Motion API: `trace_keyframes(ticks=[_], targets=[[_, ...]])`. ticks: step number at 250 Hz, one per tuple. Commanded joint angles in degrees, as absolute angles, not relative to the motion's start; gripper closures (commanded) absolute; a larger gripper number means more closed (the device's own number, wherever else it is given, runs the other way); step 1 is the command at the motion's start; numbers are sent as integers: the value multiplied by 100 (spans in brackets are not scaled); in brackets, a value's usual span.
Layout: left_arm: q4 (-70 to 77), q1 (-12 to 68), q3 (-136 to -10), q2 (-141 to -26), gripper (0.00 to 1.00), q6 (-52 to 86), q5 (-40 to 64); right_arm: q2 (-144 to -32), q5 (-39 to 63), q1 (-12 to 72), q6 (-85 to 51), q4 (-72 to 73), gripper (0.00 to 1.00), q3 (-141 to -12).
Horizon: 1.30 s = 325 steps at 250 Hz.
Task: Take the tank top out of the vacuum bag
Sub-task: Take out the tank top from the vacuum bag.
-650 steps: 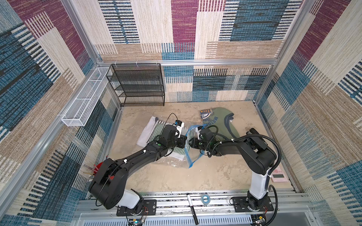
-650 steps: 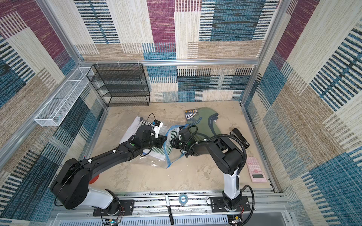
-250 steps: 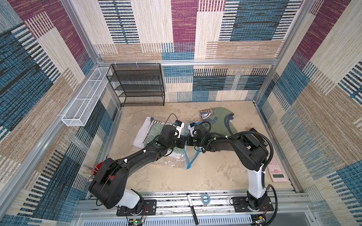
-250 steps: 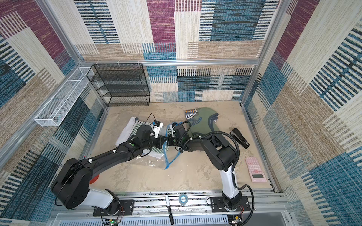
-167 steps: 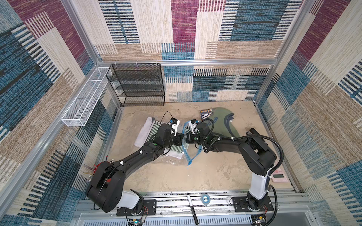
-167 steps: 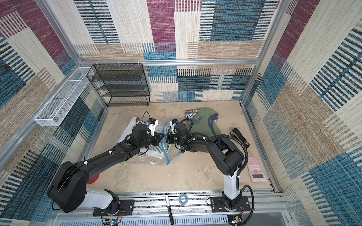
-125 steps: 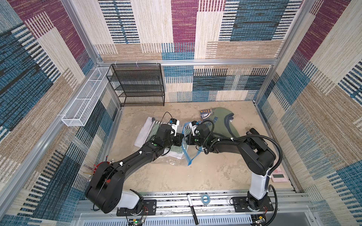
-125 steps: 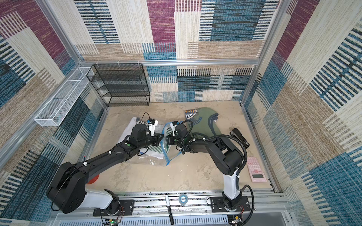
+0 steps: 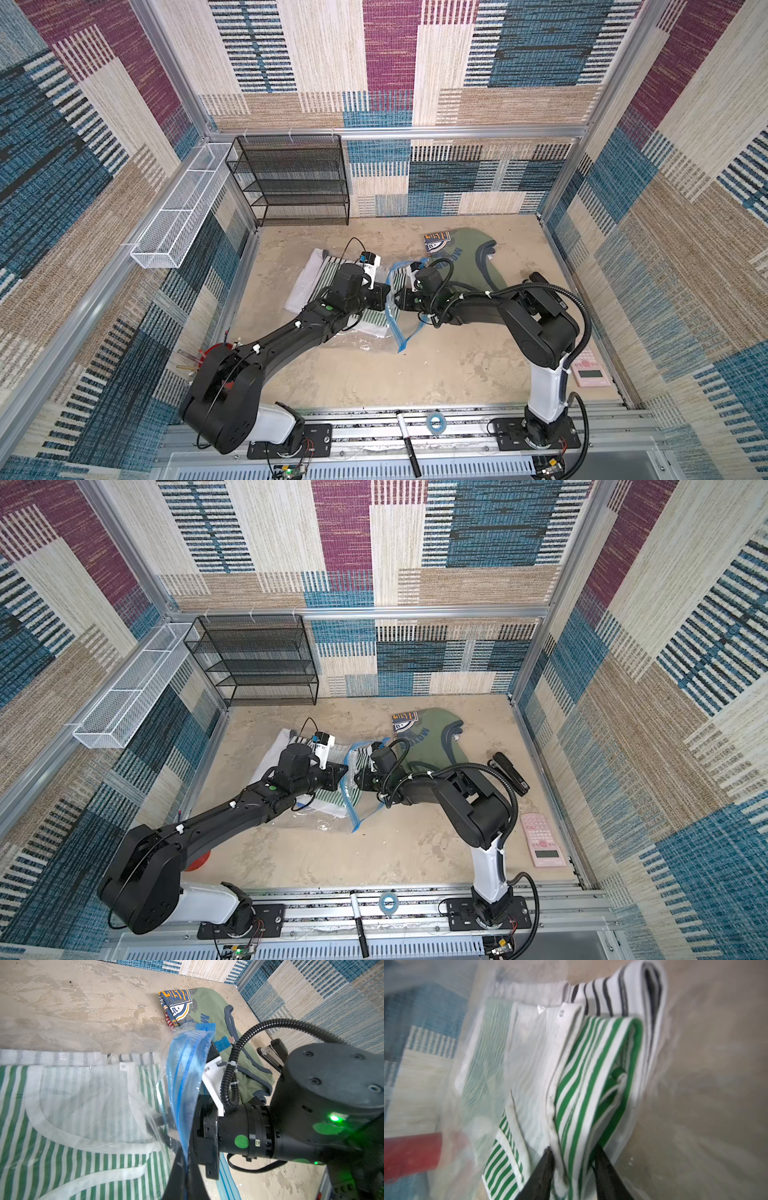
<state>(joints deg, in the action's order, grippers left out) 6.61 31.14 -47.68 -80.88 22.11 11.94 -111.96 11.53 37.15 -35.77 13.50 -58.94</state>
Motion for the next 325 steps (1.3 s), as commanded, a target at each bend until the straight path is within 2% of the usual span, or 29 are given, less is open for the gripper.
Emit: trace_keyframes(ticks=[1,23,49,139,187,275,287,325], targets=[[662,3109,-4804,-8128,100,2180,1173,-11256,965,3717,-3557,1229,62,-5985],[676,3107,-4807,-8144,100,2188,1186,-11307,936,3717,-3549,1157,57,-6082],[675,3111,-4803,-8156,100,2188,1205,-11378,997,3703,-3515,1159,55,-6170],[745,3105,-4771,-8185,100,2197,1412,-11445,1213,3715,-3435,1237,58,-6332],[1060,3109,-4761,-8312,100,2232,1987,-11467,1362,3739,-3375,1288,61,-6379],[1439,3111,-4676,-8116,100,2330,2591,-11729,1472,3773,-3393,1224,58,-6642],[1473,3110,-4701,-8151,100,2355,2645,-11765,1493,3774,-3376,1215,63,-6676],[1477,3107,-4749,-8218,100,2379,2694,-11799,1539,3783,-3381,1345,94,-6650]])
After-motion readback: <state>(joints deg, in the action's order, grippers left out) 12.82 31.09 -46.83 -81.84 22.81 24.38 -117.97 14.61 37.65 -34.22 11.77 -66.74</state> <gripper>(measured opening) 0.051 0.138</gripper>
